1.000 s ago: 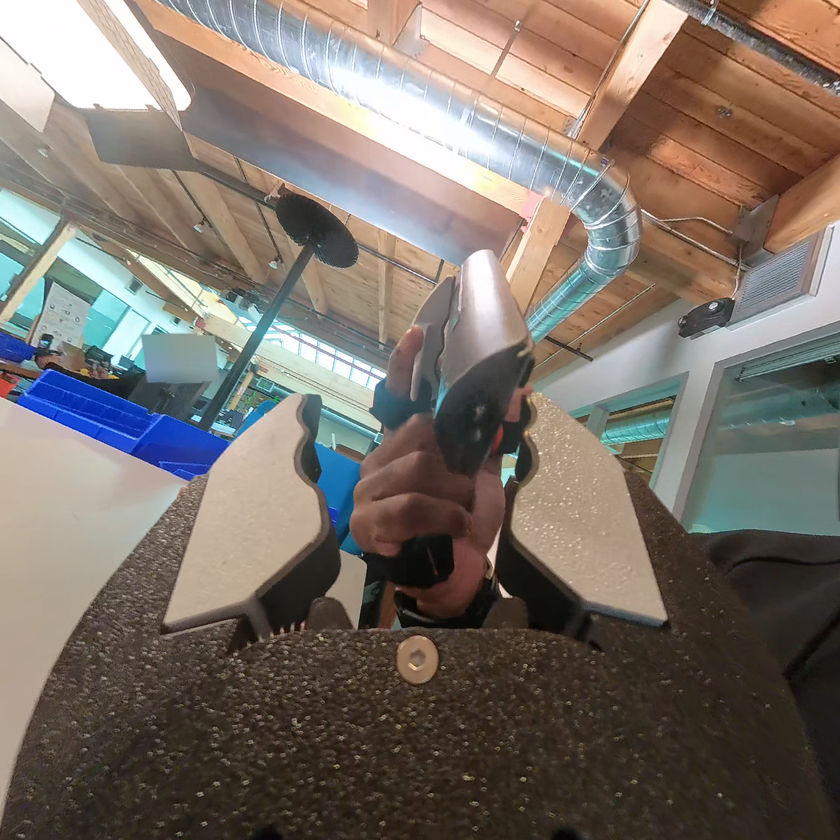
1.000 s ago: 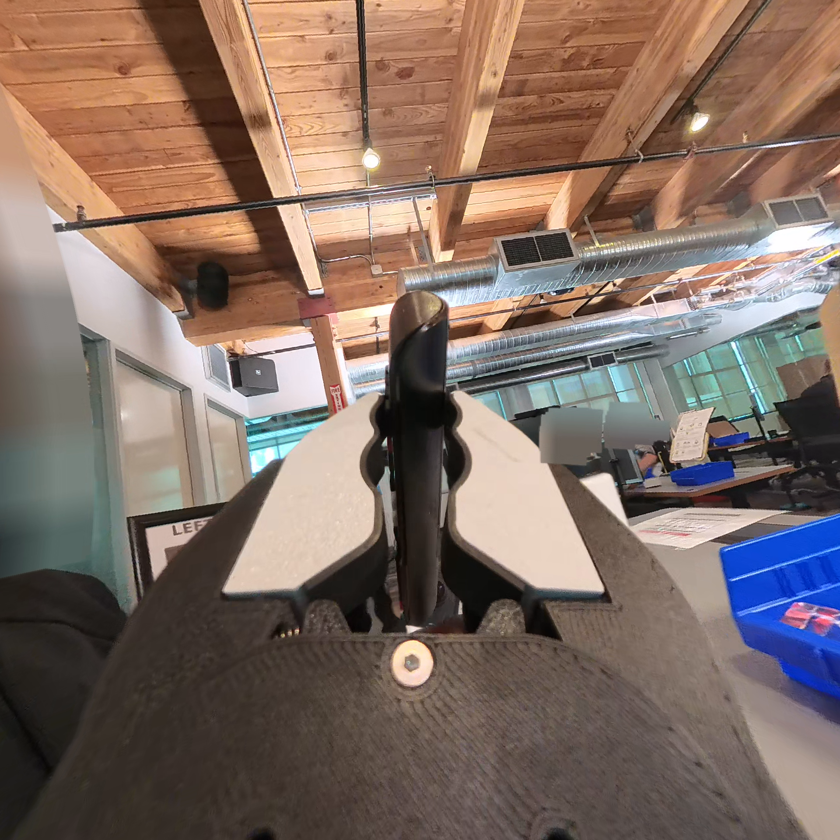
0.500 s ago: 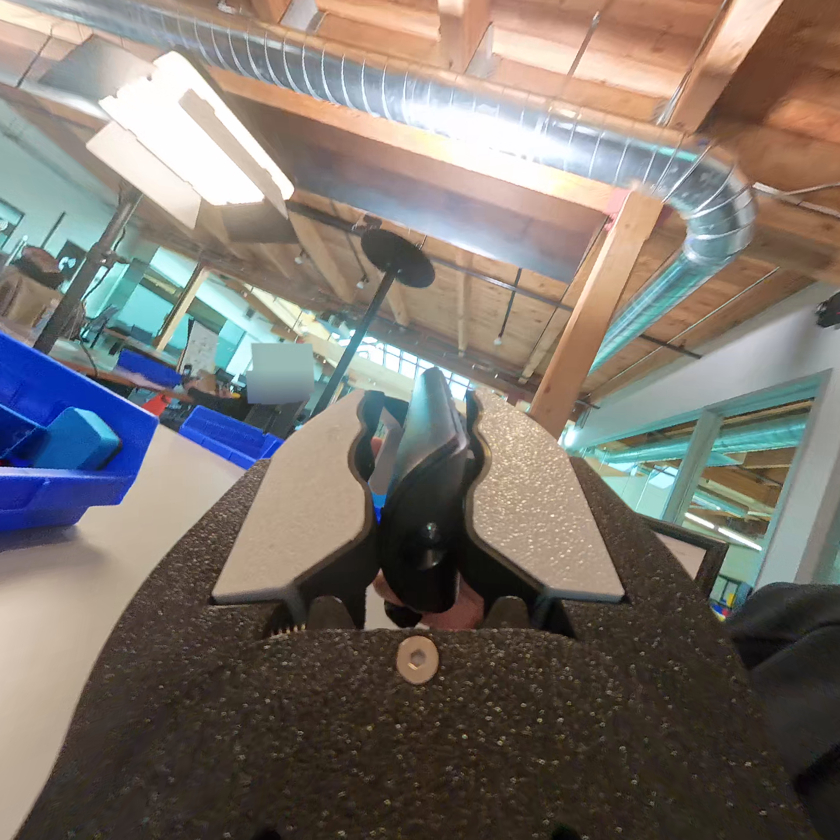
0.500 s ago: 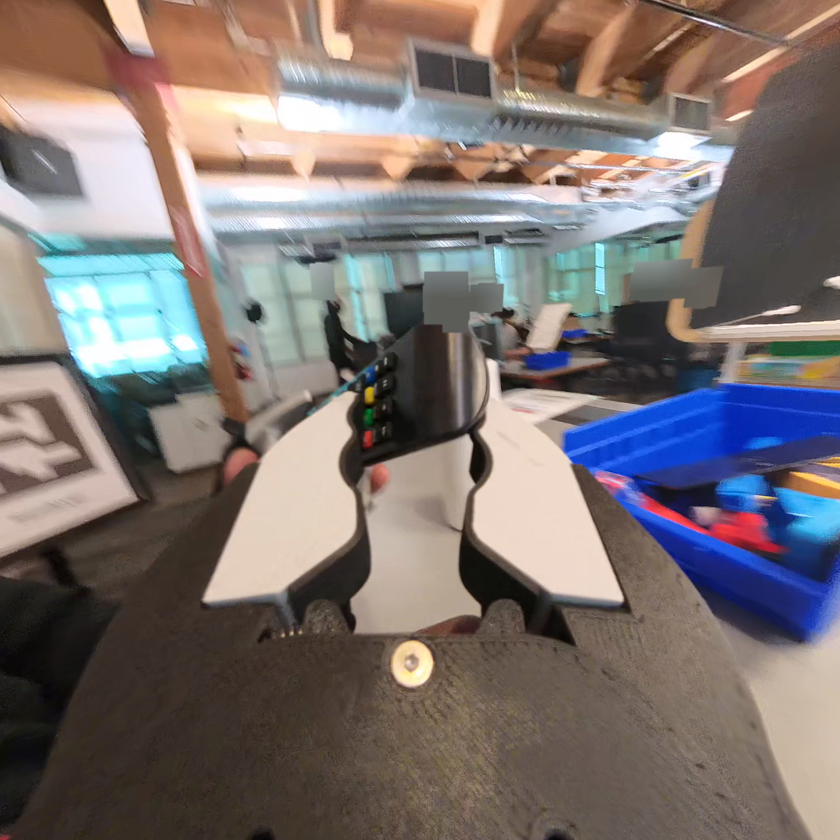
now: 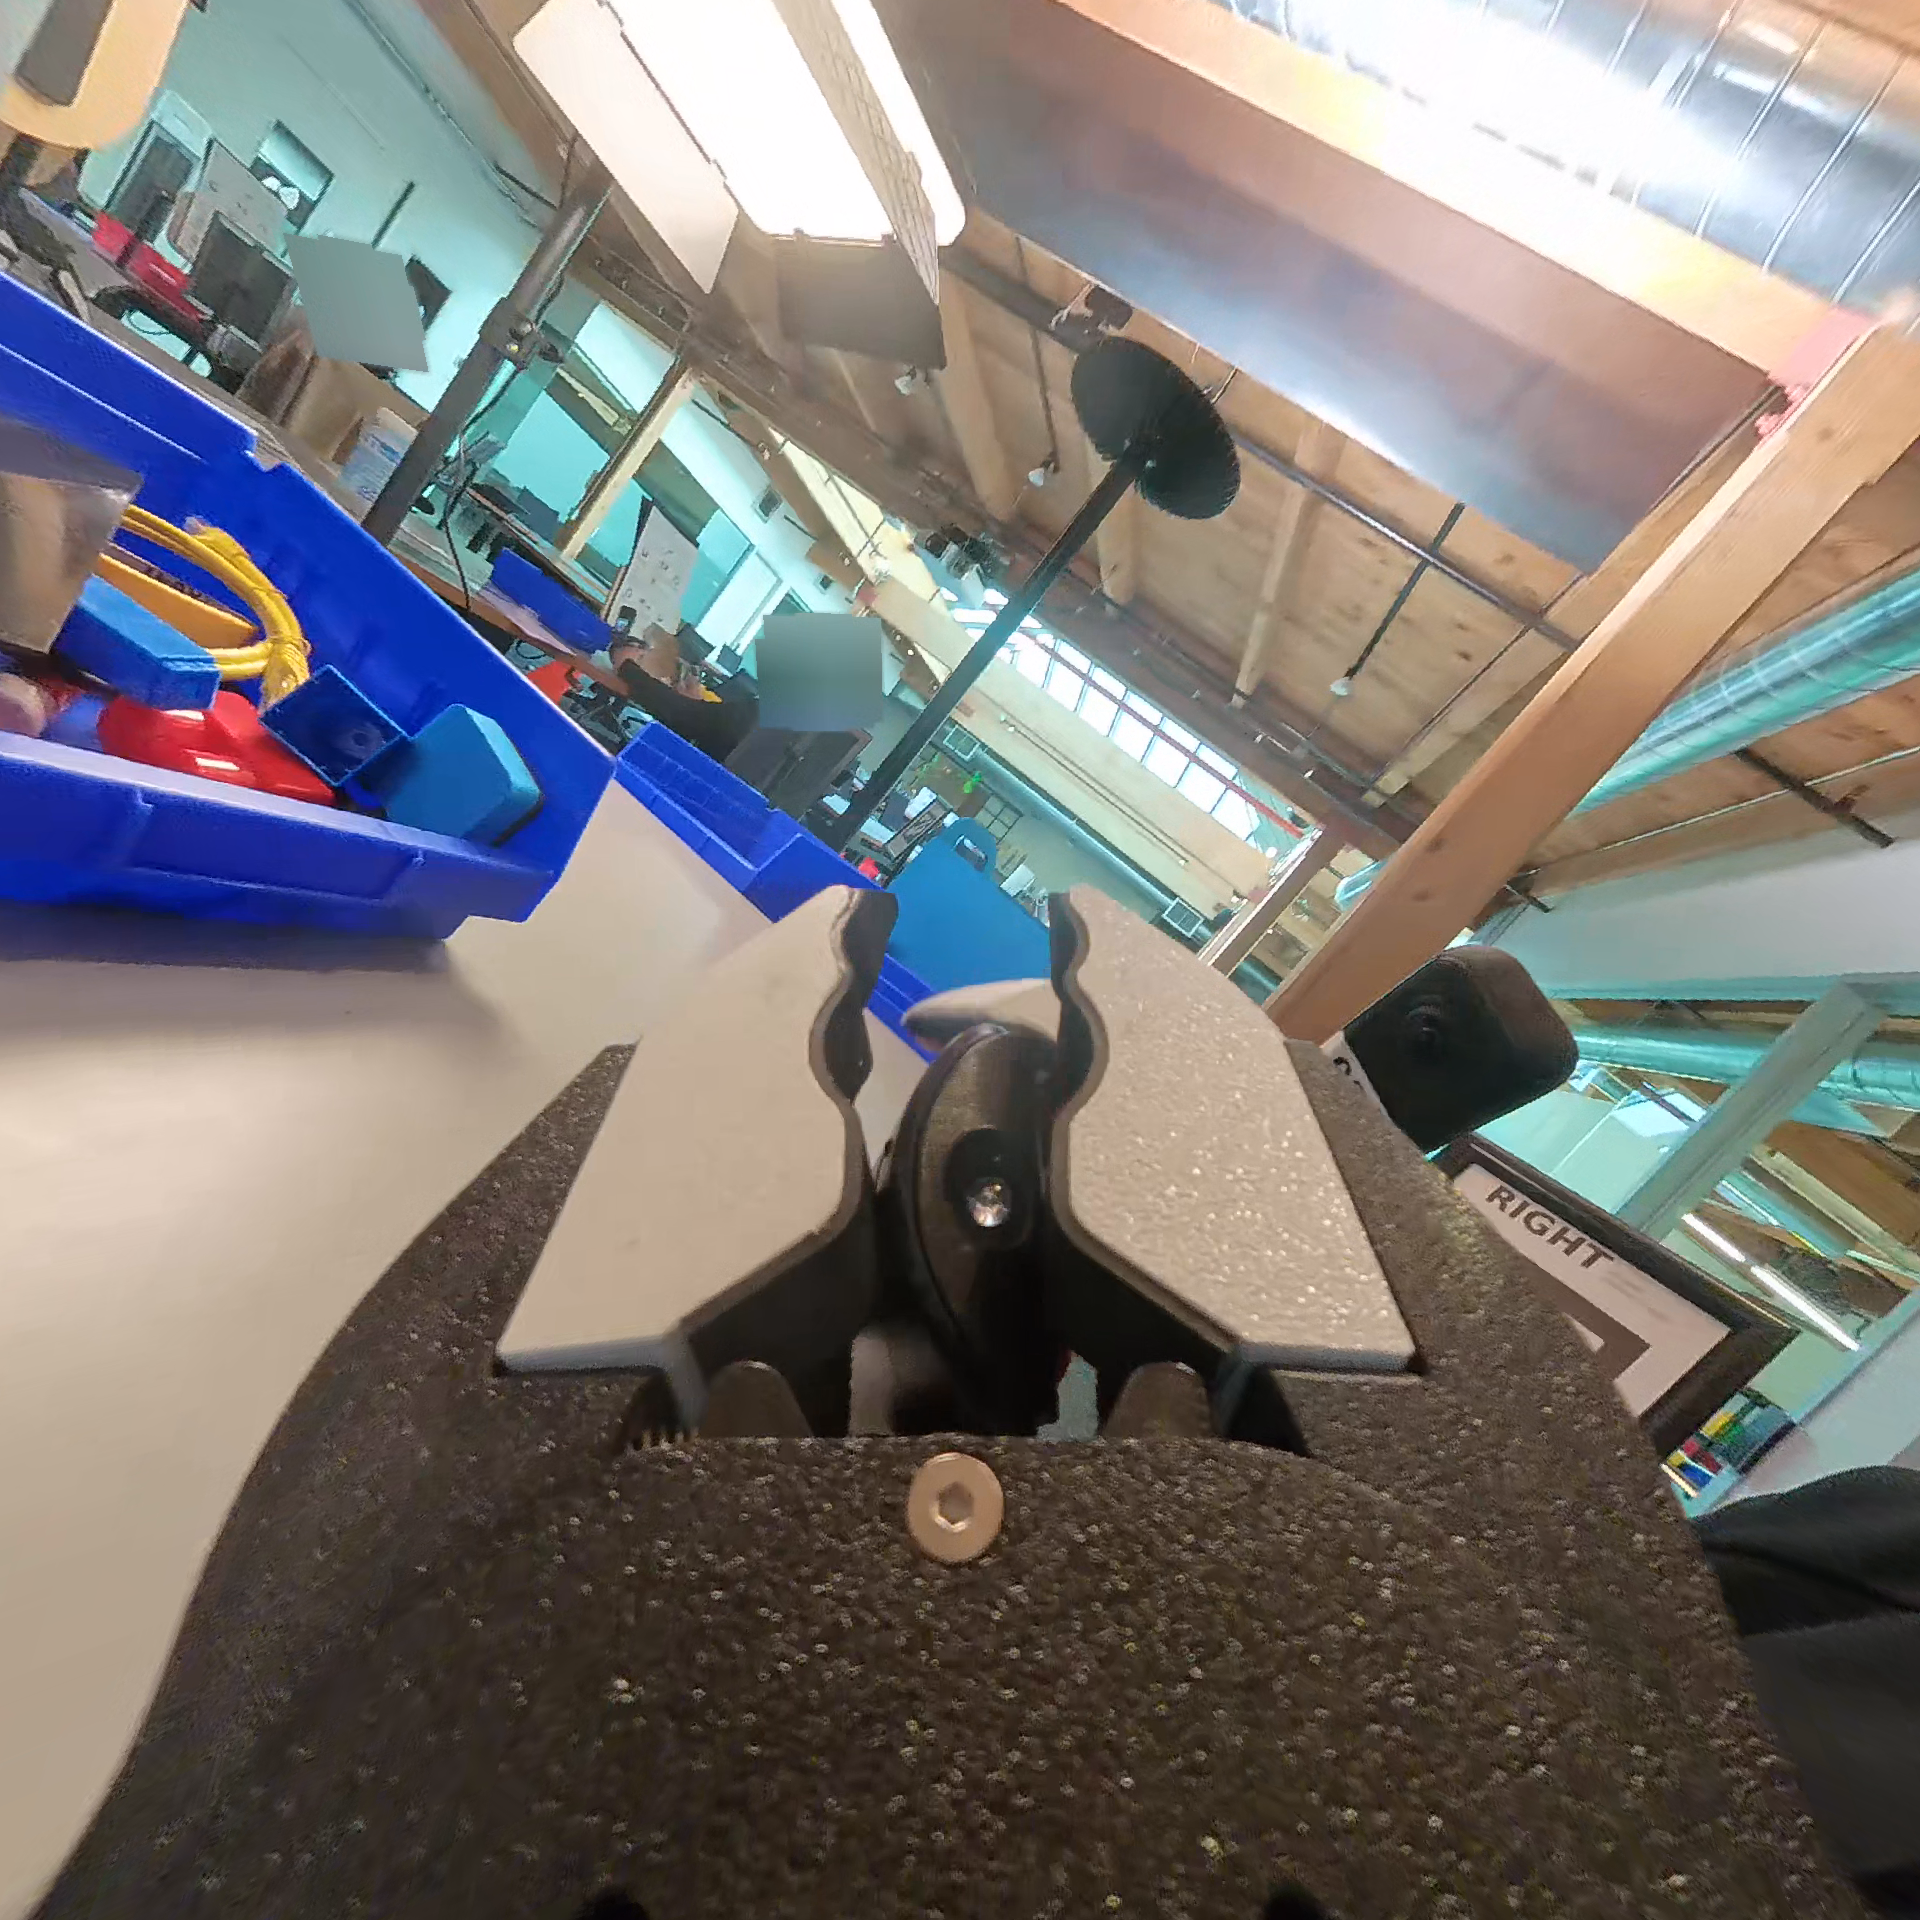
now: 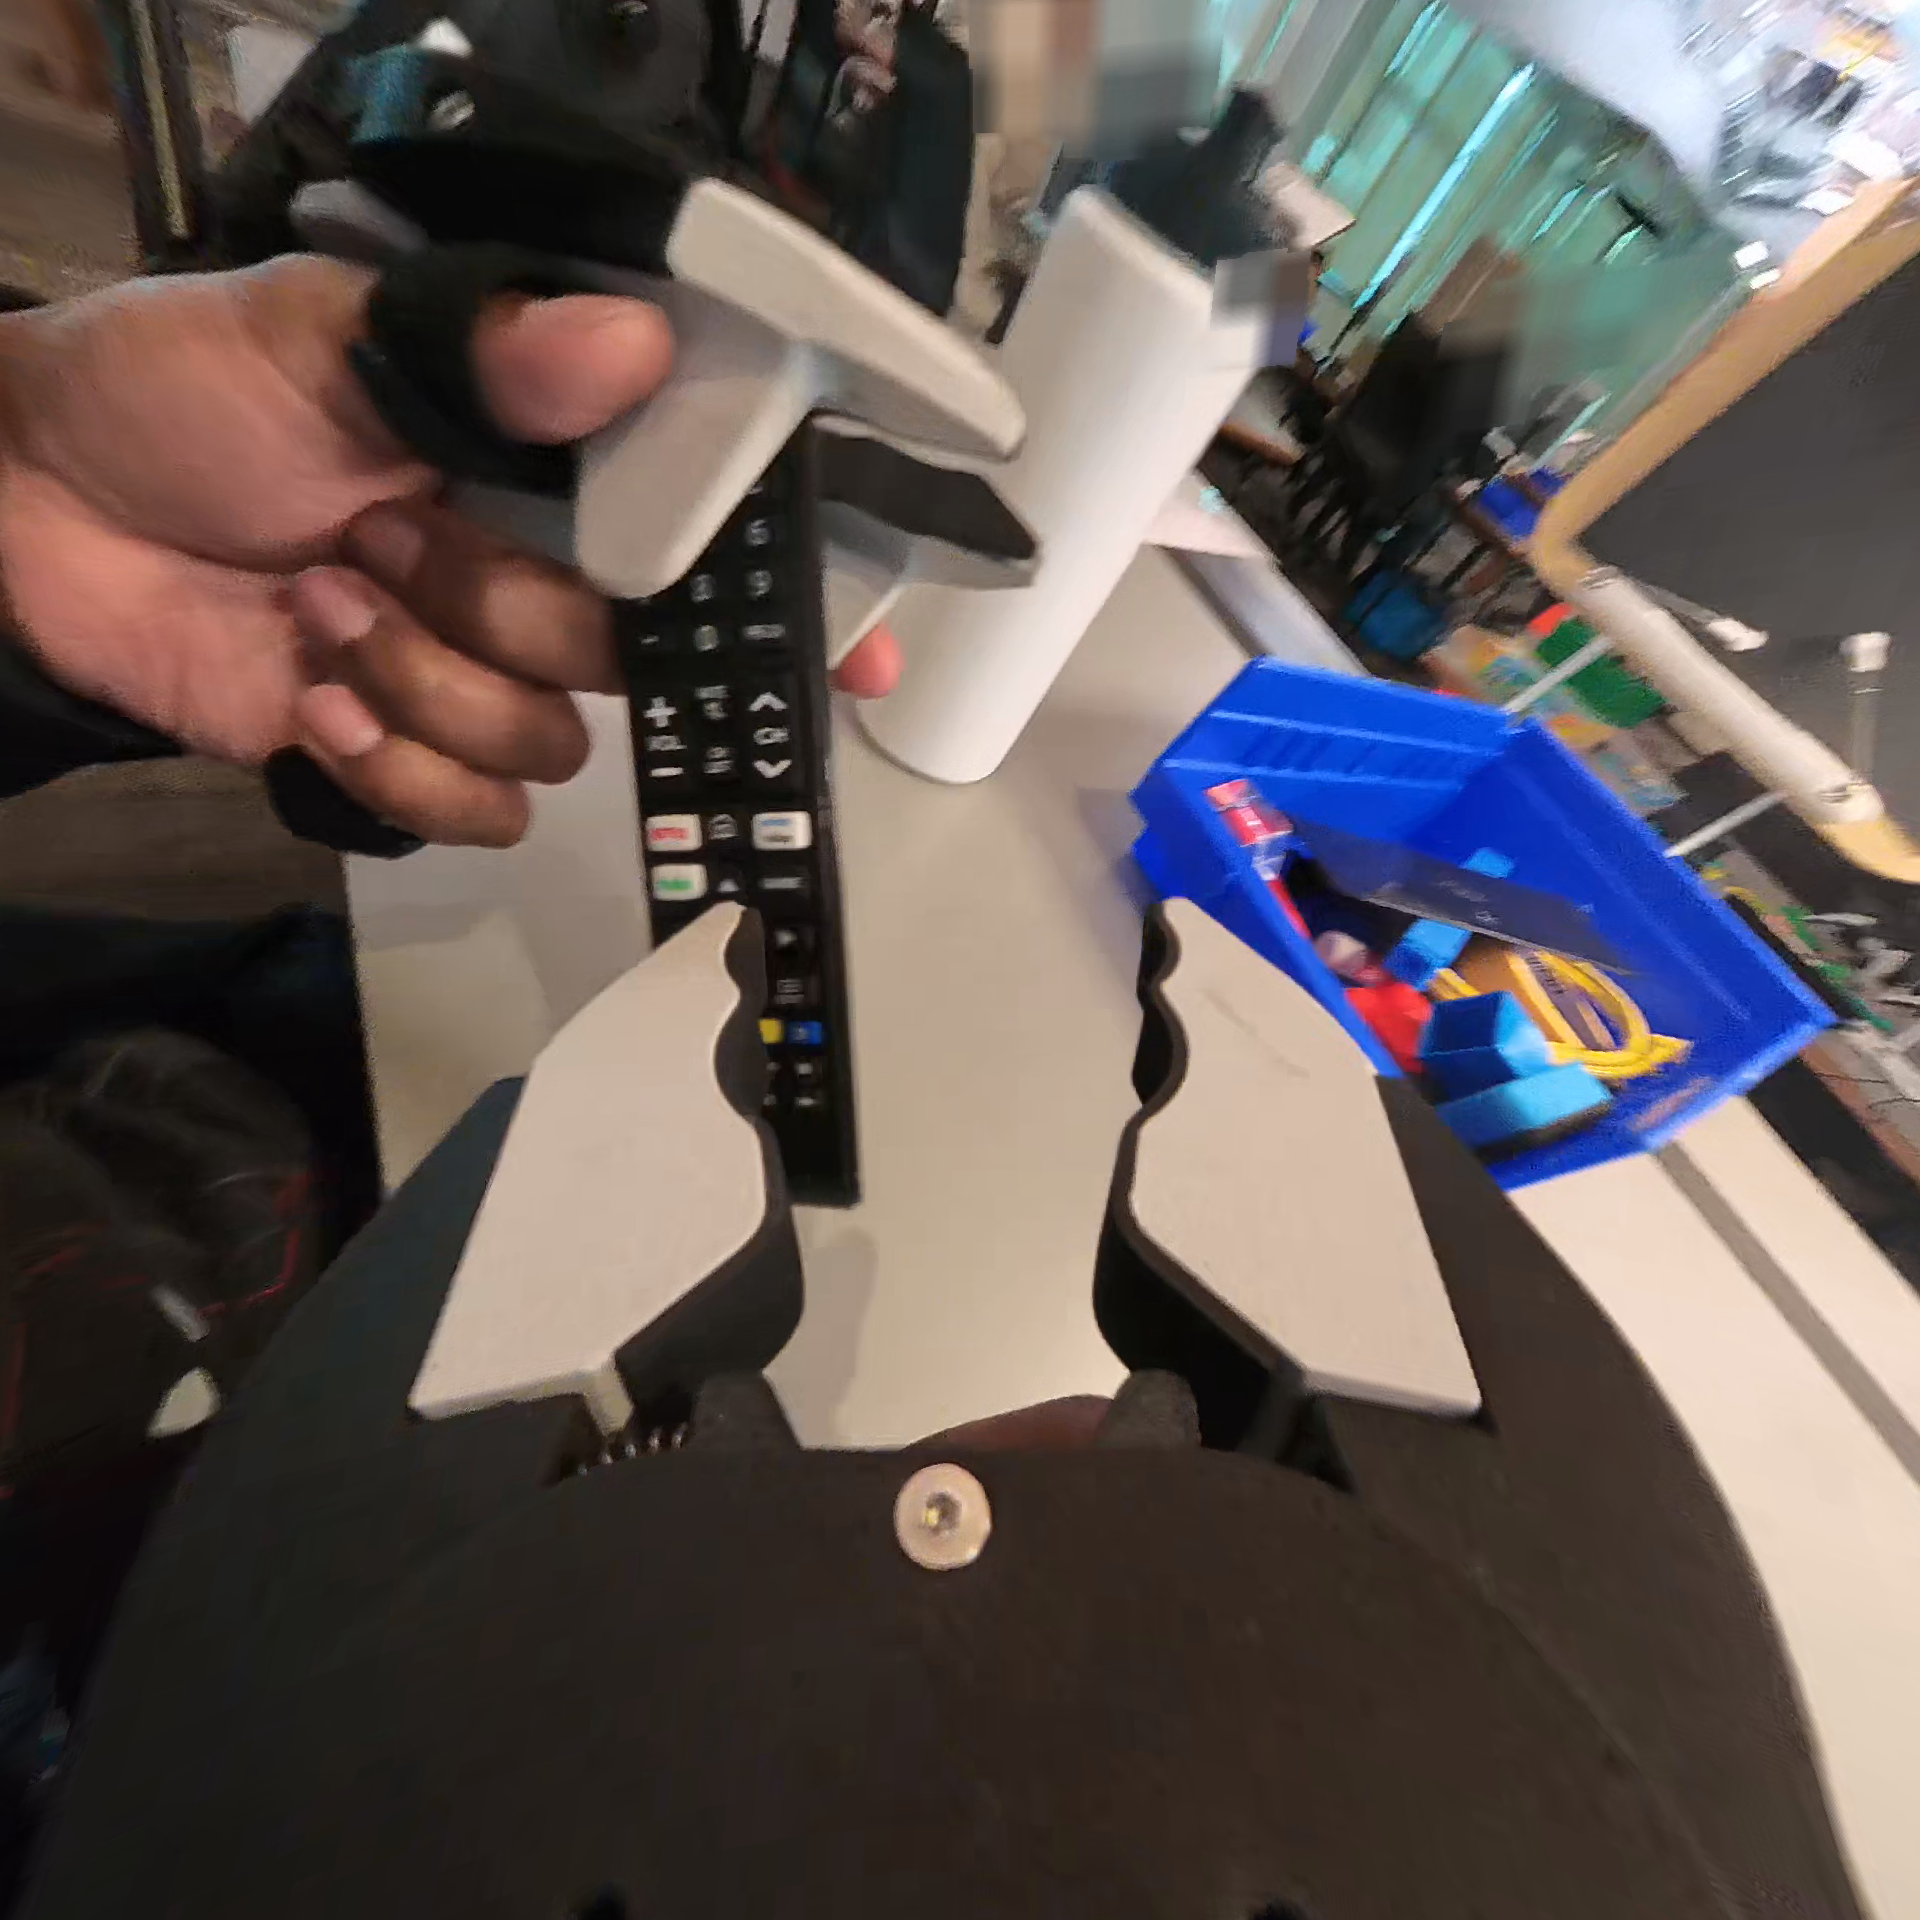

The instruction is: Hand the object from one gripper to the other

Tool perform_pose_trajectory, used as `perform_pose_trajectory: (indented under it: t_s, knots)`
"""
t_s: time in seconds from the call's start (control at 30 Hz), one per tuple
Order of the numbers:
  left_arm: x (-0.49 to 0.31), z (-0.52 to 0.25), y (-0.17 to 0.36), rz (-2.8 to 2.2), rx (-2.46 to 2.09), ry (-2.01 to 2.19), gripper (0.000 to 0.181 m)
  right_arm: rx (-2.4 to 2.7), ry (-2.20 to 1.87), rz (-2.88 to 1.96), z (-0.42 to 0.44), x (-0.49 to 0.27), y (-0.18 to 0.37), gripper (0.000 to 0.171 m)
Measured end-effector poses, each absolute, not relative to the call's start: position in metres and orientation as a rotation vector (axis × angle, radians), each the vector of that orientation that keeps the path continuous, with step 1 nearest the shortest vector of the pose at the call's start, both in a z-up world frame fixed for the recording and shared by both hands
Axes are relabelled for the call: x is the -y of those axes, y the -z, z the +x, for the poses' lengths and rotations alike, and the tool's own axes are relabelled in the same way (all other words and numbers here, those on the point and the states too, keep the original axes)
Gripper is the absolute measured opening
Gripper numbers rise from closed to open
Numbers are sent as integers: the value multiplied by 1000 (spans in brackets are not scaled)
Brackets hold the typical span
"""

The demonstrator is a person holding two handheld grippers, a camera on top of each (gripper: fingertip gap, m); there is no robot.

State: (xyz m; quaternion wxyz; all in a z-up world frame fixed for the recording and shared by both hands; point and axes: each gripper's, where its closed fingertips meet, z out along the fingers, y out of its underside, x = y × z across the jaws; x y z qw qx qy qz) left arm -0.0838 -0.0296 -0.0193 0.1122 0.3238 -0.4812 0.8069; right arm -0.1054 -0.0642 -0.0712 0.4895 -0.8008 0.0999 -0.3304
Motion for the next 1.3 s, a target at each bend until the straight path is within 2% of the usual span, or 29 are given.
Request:
perform_pose_trajectory:
  t_s: [0.1, 0.27, 0.33, 0.4, 0.43, 0.47, 0.53, 0.8, 0.83, 1.03, 1.17, 1.23, 1.3]
  knots:
    - [27, -85, 13, 945, 1429, -2420, 33, -165, 709, -2059, -121, 49, 92, 77]
    - [24, -97, -6, 871, 1318, -2442, 33, -102, 963, -2219, -106, 39, 118, 81]
    - [26, -103, -9, 823, 1336, -2442, 33, -122, 1037, -2206, -97, 39, 118, 62]
    - [29, -107, -11, 762, 1409, -2485, 34, -154, 1030, -2191, -92, 41, 117, 60]
    - [29, -111, -14, 711, 1437, -2503, 40, -173, 990, -2164, -93, 40, 114, 60]
    - [29, -114, -17, 665, 1458, -2520, 60, -207, 920, -2121, -94, 39, 110, 59]
    - [25, -122, -23, 547, 1506, -2571, 78, -268, 700, -2027, -102, 35, 102, 60]
    - [11, -146, -13, 112, 1593, -2577, 83, -160, -48, -1708, -164, 25, 61, 61]
    - [11, -146, -10, 92, 1591, -2570, 83, -142, -115, -1679, -171, 24, 58, 56]
    - [29, -197, 8, -346, 1679, -2467, 83, 76, -610, -1683, -238, 8, 71, 58]
    - [27, -249, 26, -752, 1728, -2315, 57, 149, -707, -1762, -261, -6, 93, 59]
    - [27, -248, 27, -765, 1771, -2310, 43, 136, -712, -1757, -258, -9, 93, 58]
    - [29, -238, 24, -701, 1808, -2328, 42, 85, -685, -1747, -249, -8, 90, 59]
